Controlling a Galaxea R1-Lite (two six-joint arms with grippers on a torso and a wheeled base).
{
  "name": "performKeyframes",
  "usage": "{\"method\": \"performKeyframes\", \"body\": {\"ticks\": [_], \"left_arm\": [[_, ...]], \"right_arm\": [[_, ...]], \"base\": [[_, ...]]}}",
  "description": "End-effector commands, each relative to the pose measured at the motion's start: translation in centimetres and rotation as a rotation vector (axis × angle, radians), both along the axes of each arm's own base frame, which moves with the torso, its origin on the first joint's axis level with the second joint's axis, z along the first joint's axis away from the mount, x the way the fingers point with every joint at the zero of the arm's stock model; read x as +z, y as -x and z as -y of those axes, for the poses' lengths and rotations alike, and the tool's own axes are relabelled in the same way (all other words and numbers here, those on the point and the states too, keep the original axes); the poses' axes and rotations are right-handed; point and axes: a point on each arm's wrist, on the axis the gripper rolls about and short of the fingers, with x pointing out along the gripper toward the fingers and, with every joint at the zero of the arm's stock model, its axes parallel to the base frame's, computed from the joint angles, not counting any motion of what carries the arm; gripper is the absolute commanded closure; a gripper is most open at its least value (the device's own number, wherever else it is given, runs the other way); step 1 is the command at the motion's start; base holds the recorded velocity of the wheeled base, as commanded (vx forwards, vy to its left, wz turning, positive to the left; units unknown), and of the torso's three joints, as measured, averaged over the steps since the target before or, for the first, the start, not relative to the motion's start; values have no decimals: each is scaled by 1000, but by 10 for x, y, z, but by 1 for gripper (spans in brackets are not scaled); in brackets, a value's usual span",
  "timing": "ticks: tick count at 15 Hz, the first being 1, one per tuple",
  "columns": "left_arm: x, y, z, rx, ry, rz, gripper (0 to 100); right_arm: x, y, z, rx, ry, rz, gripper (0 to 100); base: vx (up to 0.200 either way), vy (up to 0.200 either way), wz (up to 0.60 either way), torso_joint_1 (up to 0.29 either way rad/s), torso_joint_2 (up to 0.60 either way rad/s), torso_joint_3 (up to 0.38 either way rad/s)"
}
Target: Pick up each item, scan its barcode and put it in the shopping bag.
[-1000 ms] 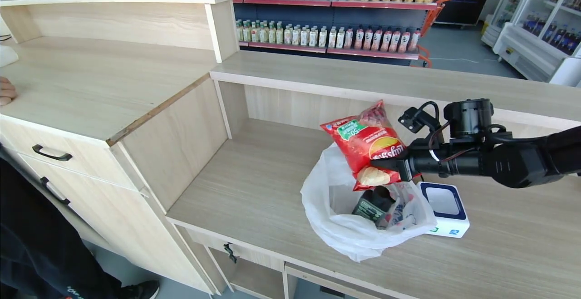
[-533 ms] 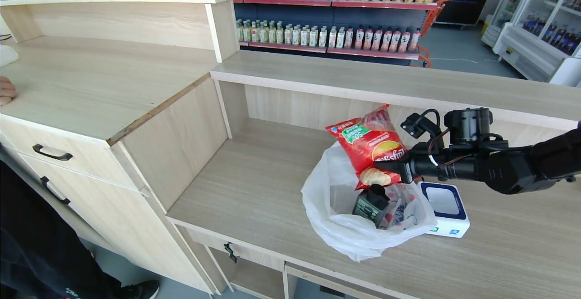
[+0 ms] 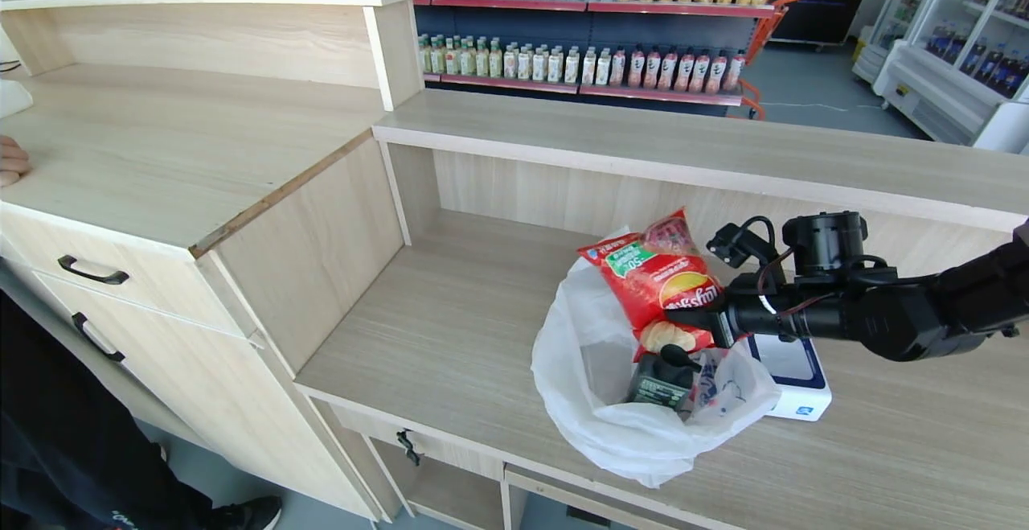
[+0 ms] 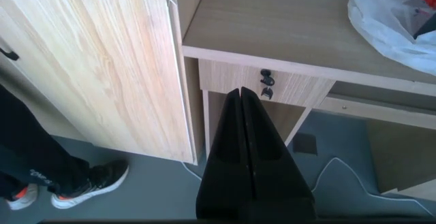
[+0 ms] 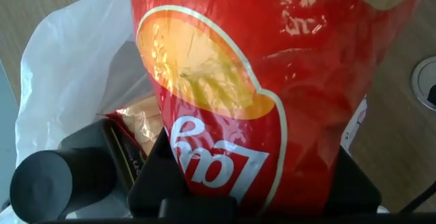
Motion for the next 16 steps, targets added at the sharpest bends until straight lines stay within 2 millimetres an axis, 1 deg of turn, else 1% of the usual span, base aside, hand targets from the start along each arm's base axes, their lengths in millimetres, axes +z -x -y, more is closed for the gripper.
{"method": "performKeyframes", "body": {"ticks": [1, 12, 16], "left_arm": [[0, 0, 0, 0, 0, 0, 100], [0, 0, 0, 0, 0, 0, 100], [0, 0, 0, 0, 0, 2, 100]], "right_arm": [[-4, -1, 0, -1, 2, -9, 100], [-7, 0, -1, 23, 18, -10, 100], [-11, 4, -4, 55, 47, -3, 100]], "base": [[0, 0, 0, 0, 0, 0], [0, 0, 0, 0, 0, 0], [0, 0, 0, 0, 0, 0]]}}
